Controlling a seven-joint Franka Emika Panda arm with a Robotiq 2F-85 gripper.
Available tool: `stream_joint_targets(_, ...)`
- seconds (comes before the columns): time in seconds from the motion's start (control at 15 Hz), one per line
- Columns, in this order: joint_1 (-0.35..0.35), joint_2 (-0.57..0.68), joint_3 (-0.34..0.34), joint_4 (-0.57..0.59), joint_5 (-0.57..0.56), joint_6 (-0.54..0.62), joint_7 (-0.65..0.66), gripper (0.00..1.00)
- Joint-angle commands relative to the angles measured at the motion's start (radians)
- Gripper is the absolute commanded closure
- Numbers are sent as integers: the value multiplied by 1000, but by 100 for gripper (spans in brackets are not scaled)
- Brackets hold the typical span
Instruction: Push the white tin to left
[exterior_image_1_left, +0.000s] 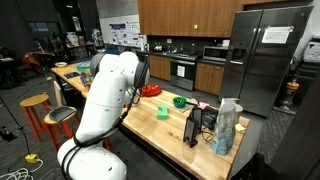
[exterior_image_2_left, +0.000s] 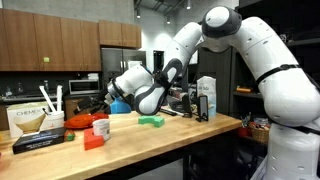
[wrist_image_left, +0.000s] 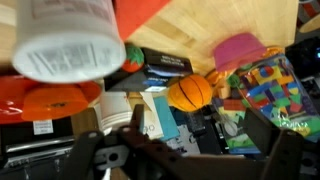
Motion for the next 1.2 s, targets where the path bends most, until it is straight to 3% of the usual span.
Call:
stream_joint_targets(0.0,-161,159,209,171,1,8,-109,0)
stream_joint_targets(0.07,-88,58,113,78,1,-3,-43,0)
stream_joint_targets(0.13,-106,76,138,104,0,-9,-53,0)
stream_joint_targets(0.6,-70,50,93,85,22,-33,-50,0)
stream_joint_targets(1.13,-77,81,105,94,2,-24,-53,0)
